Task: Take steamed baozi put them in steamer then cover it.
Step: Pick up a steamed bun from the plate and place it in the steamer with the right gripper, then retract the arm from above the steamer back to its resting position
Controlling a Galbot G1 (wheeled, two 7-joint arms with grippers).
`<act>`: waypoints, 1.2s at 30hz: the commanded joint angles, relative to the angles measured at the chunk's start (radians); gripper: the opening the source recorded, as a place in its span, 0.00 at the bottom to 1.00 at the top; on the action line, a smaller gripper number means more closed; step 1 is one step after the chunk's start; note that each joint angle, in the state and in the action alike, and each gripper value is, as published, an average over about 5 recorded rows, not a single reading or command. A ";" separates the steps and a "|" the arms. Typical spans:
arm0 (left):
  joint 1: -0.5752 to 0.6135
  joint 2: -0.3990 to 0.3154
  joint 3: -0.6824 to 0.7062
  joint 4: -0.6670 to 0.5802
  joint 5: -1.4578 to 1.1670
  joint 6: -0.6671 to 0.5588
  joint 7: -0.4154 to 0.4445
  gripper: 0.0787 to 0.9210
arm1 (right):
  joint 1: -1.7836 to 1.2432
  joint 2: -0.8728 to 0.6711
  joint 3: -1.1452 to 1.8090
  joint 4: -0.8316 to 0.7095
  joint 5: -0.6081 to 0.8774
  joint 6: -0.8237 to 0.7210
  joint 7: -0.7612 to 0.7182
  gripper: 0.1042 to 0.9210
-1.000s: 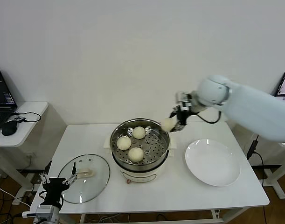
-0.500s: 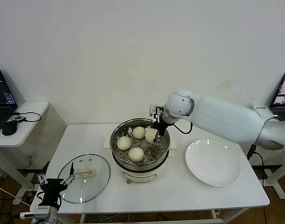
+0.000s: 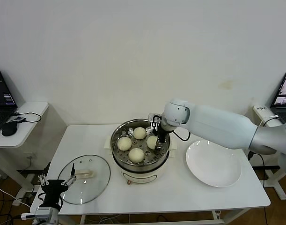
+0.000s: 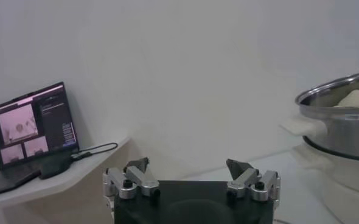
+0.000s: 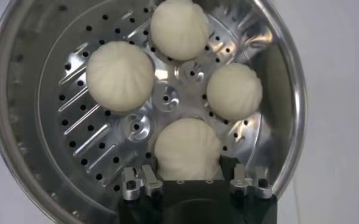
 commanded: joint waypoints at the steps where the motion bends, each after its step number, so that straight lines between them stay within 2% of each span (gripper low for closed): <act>1: 0.000 0.003 -0.001 -0.005 0.000 0.002 0.000 0.88 | 0.002 -0.022 0.034 0.019 -0.008 -0.008 0.019 0.78; 4: 0.000 0.005 -0.003 -0.006 -0.002 0.002 0.000 0.88 | 0.012 -0.061 0.085 0.061 0.031 -0.007 0.054 0.85; 7: 0.001 0.006 -0.004 -0.008 -0.004 0.003 -0.001 0.88 | 0.019 -0.121 0.135 0.139 0.134 -0.001 0.148 0.88; 12: -0.003 0.001 0.002 -0.005 -0.011 0.005 -0.004 0.88 | -0.061 -0.251 0.233 0.300 0.302 0.065 0.415 0.88; 16: -0.010 -0.008 0.015 -0.005 -0.019 -0.001 -0.016 0.88 | -0.305 -0.341 0.423 0.379 0.317 0.226 0.679 0.88; 19: -0.016 -0.017 0.019 -0.006 -0.031 -0.010 -0.027 0.88 | -0.587 -0.358 0.659 0.418 0.274 0.356 0.796 0.88; 23: -0.013 -0.024 0.024 -0.004 -0.031 -0.014 -0.028 0.88 | -0.932 -0.325 0.944 0.447 0.139 0.497 0.850 0.88; 26: -0.012 -0.028 0.026 -0.001 -0.035 -0.020 -0.029 0.88 | -1.171 -0.253 1.147 0.440 -0.024 0.607 0.823 0.88; 30: -0.013 -0.046 0.032 0.002 -0.046 -0.018 -0.042 0.88 | -1.431 -0.071 1.456 0.421 -0.227 0.761 0.746 0.88; 36: -0.014 -0.063 0.059 0.027 0.001 0.010 -0.067 0.88 | -1.647 0.202 1.740 0.425 -0.366 0.913 0.639 0.88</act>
